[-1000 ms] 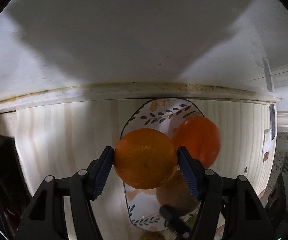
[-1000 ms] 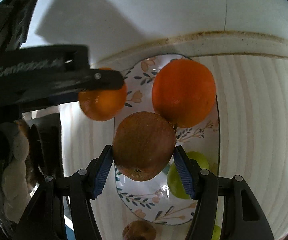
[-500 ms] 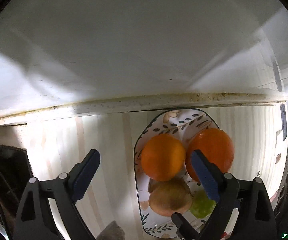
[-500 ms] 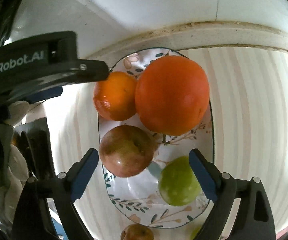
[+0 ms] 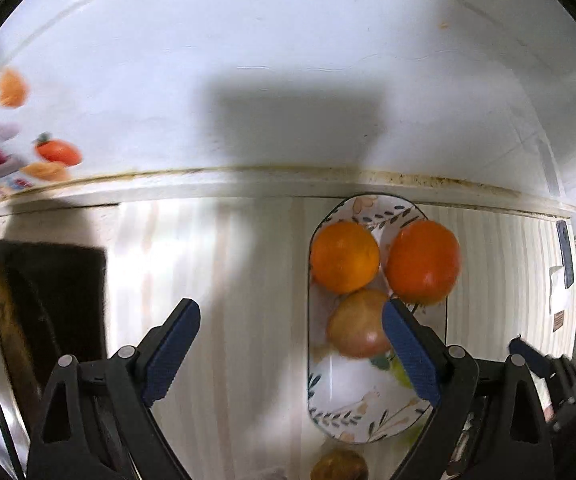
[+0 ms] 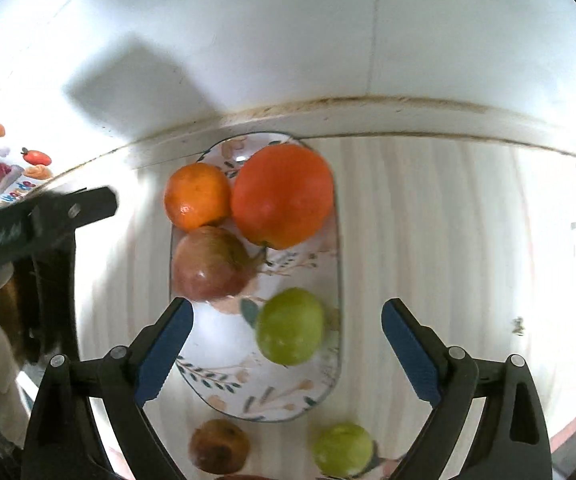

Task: Organize fruits
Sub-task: 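Return to the cat mat and grasp an orange with each tool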

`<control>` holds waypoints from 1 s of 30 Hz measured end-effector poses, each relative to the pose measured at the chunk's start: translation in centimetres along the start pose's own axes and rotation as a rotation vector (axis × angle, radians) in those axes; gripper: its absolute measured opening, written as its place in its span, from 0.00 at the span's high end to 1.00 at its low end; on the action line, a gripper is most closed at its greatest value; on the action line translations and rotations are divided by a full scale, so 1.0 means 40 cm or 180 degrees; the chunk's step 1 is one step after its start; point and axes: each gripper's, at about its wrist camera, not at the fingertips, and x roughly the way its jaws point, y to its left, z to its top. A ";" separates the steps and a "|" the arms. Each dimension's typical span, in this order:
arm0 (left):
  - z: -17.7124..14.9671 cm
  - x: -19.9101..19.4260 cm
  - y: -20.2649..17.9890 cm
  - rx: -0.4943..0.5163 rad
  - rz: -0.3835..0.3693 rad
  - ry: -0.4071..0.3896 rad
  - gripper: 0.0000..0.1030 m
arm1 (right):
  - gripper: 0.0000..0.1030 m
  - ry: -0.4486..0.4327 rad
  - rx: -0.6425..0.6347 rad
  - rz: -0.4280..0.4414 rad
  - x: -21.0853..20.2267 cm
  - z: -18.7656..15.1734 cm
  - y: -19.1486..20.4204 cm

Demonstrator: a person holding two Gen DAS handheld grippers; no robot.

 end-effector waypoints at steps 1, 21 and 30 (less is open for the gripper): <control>-0.021 -0.015 0.001 0.0001 0.0007 -0.0050 0.09 | 0.05 -0.0030 -0.0009 -0.0016 -0.011 -0.014 0.002; -0.334 -0.300 -0.051 0.0101 0.0060 -0.0831 0.10 | 0.05 -0.0769 -0.0205 -0.0147 -0.310 -0.272 0.029; -0.418 -0.412 -0.056 0.0102 0.0016 -0.1077 0.10 | 0.05 -0.1107 -0.0206 -0.0111 -0.451 -0.363 0.045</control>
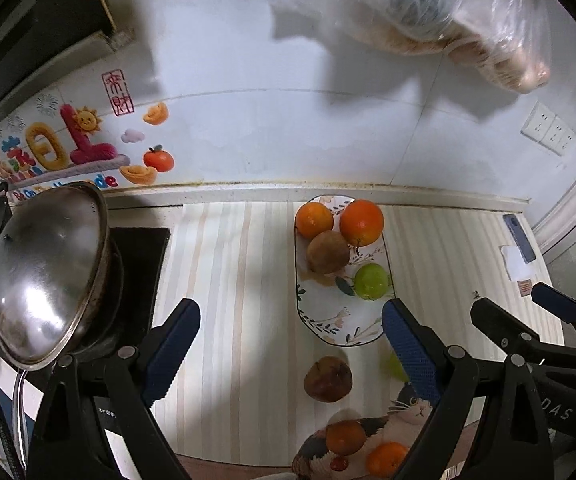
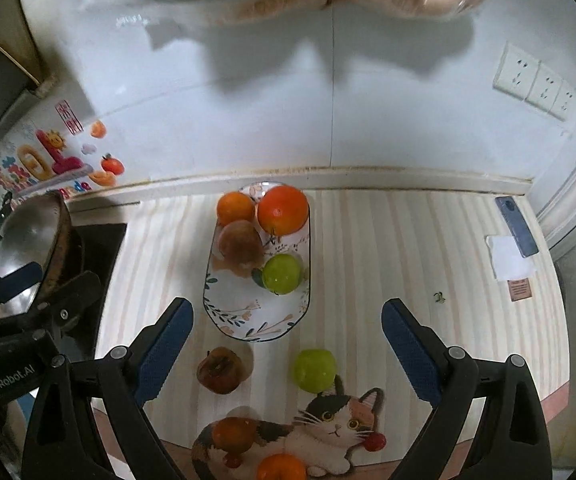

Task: Organize fruits
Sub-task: 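Return to the cat mat and grasp an orange with each tool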

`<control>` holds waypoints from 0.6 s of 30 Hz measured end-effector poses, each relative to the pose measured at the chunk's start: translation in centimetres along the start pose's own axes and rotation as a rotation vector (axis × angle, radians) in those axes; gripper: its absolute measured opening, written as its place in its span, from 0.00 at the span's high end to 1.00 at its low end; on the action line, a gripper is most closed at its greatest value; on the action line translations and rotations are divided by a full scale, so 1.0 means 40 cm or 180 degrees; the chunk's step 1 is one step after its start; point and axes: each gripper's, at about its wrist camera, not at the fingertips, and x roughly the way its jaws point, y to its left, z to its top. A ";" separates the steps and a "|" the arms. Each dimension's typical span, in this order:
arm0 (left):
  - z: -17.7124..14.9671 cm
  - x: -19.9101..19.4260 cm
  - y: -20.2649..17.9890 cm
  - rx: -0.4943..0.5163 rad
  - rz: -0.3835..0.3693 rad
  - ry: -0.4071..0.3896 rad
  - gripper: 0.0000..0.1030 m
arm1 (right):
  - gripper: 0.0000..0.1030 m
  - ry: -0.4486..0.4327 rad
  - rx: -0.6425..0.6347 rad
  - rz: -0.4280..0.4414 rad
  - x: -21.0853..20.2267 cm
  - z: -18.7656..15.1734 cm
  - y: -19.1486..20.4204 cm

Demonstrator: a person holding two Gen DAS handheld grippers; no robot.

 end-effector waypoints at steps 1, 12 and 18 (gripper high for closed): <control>-0.003 -0.007 0.002 -0.0014 -0.0014 -0.0009 0.10 | 0.05 -0.0026 0.0006 0.0014 -0.016 -0.003 0.002; -0.101 0.061 0.013 -0.0011 -0.0156 0.0444 0.09 | 0.05 0.0409 0.0163 0.0237 0.020 -0.093 -0.014; -0.234 0.244 -0.037 0.0119 -0.0357 0.1278 0.10 | 0.05 0.1203 0.0569 0.0462 0.181 -0.243 -0.104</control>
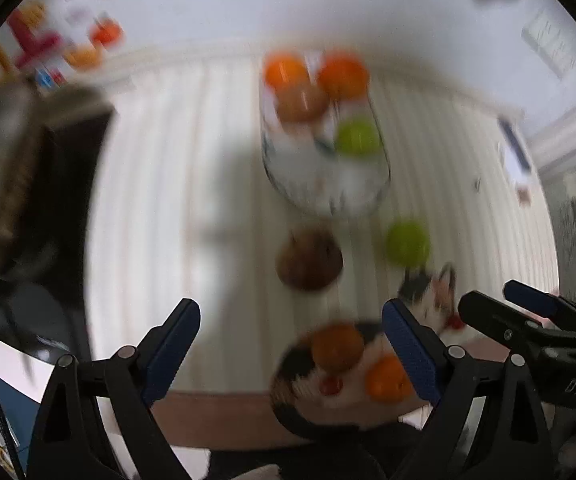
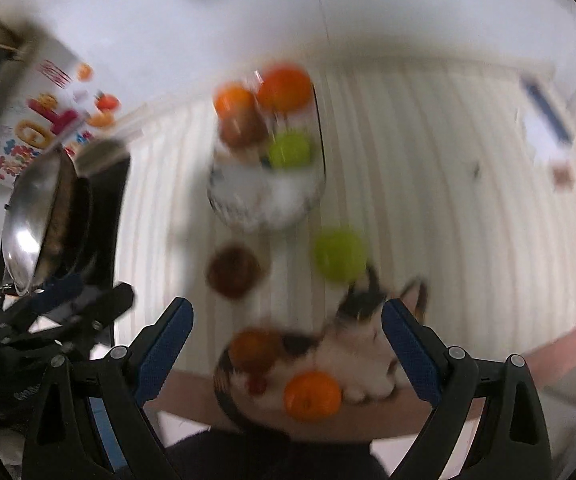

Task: Organize fruits
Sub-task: 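Return to the cat mat and grasp an orange with each tool, then carry both oranges onto the floral plate and release them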

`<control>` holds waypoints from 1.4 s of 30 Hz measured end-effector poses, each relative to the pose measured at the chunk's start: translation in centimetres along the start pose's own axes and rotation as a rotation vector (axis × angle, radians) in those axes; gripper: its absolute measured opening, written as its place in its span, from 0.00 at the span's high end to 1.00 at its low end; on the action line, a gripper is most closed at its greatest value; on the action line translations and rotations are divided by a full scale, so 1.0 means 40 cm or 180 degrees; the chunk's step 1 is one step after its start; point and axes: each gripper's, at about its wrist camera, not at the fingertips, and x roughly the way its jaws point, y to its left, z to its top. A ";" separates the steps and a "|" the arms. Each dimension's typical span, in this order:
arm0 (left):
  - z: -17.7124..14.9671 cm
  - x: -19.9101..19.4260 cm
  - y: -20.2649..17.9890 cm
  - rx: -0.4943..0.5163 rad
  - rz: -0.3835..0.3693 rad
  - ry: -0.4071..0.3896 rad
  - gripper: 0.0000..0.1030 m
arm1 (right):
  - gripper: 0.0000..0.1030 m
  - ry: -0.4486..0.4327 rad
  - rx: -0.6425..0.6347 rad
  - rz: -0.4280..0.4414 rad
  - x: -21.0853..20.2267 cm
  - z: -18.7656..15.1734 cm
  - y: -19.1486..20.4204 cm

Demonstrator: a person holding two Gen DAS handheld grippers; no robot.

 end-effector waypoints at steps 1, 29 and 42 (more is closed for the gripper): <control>-0.005 0.028 -0.009 0.0028 -0.0031 0.0113 0.10 | 0.05 0.0112 0.0126 0.0041 0.032 -0.014 -0.029; -0.112 0.264 0.033 -0.0250 0.0031 0.0916 0.50 | 0.37 0.1206 0.0145 0.0105 0.327 -0.181 -0.044; -0.097 0.271 0.076 -0.0300 0.0052 0.0898 0.49 | 0.35 0.0920 -0.0169 -0.0200 0.320 -0.128 0.001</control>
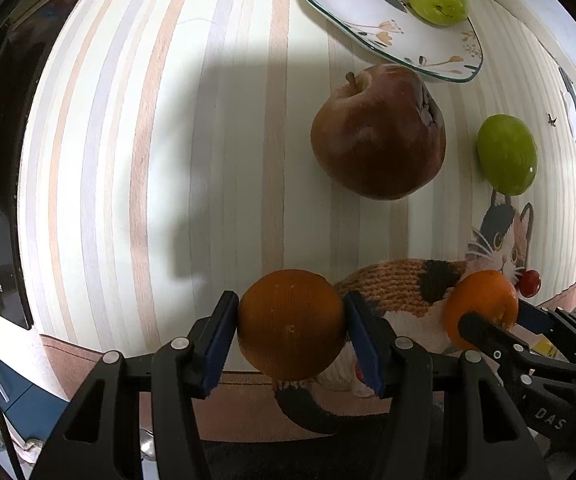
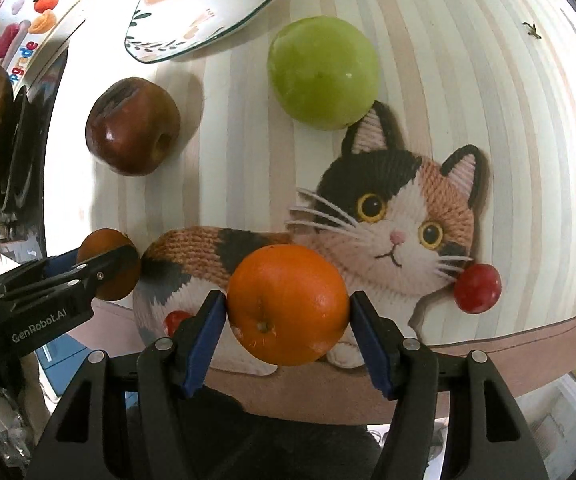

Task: Organize fruits
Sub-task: 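Carry both oranges onto the floral plate and release them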

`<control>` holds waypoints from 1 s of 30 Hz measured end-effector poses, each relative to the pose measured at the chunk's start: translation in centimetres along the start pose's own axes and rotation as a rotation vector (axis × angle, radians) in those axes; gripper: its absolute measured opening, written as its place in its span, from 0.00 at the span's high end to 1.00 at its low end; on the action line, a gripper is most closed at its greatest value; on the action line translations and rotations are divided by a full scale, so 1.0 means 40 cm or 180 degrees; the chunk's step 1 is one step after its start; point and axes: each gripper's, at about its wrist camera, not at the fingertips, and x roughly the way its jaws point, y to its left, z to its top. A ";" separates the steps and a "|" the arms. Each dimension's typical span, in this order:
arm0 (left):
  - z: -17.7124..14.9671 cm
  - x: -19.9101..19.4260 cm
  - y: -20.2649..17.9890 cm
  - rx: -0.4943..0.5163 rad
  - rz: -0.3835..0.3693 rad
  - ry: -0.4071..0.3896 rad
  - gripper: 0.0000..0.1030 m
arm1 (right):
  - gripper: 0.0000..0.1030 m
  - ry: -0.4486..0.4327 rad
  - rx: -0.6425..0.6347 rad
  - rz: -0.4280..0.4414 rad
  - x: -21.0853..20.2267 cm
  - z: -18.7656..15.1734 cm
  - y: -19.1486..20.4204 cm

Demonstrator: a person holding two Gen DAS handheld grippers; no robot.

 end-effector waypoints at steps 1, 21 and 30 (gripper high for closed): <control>-0.001 -0.001 -0.001 0.0002 0.0001 -0.0001 0.50 | 0.35 0.0013 0.0001 -0.0007 0.005 0.004 -0.015; 0.150 -0.346 -0.065 0.0152 -0.0305 -0.0890 0.50 | 0.36 -0.0940 0.0002 0.0554 -0.304 0.193 -0.025; 0.428 -0.267 -0.088 0.0068 -0.0167 -0.0804 0.50 | 0.36 -0.1085 0.0159 0.0405 -0.285 0.543 -0.023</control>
